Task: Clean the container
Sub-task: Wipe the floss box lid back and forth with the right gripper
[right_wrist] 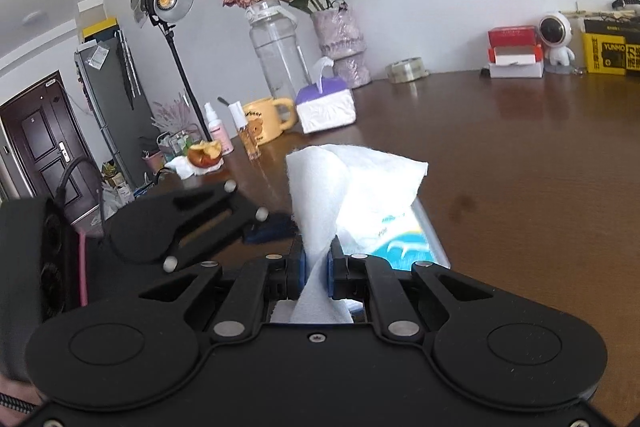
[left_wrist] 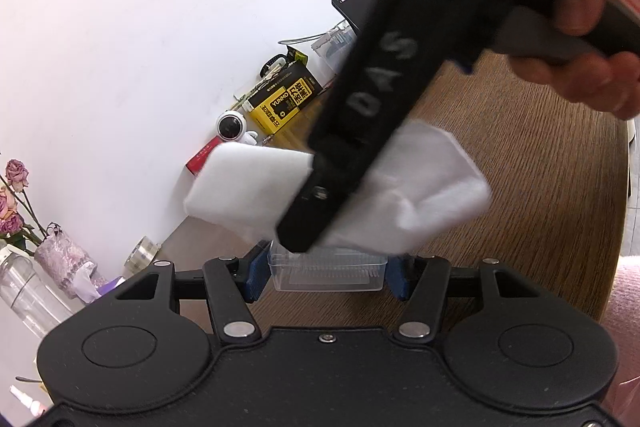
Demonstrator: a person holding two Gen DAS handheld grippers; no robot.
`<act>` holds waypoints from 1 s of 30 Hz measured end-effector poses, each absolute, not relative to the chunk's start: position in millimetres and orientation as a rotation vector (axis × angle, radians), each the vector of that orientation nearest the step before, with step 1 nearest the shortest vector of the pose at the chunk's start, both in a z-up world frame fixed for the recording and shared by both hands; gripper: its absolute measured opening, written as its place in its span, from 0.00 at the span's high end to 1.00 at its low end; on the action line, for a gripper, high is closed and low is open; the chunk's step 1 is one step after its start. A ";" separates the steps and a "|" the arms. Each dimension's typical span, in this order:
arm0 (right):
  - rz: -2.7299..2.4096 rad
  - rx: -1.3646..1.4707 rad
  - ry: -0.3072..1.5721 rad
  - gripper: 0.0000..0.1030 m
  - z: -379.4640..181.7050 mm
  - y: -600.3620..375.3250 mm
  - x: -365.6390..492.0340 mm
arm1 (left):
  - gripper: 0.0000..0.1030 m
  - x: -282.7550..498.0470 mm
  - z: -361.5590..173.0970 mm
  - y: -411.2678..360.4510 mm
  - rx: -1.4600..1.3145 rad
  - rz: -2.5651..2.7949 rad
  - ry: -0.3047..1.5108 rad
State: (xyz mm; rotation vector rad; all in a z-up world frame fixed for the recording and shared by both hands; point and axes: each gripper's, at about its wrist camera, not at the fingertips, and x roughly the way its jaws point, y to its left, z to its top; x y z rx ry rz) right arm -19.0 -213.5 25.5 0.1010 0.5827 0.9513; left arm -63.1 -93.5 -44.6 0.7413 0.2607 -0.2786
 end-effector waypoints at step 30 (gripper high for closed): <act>0.918 0.106 0.569 0.90 27.4 -214.7 -4.4 | 0.45 -70.9 -43.4 -90.8 0.741 -0.276 0.261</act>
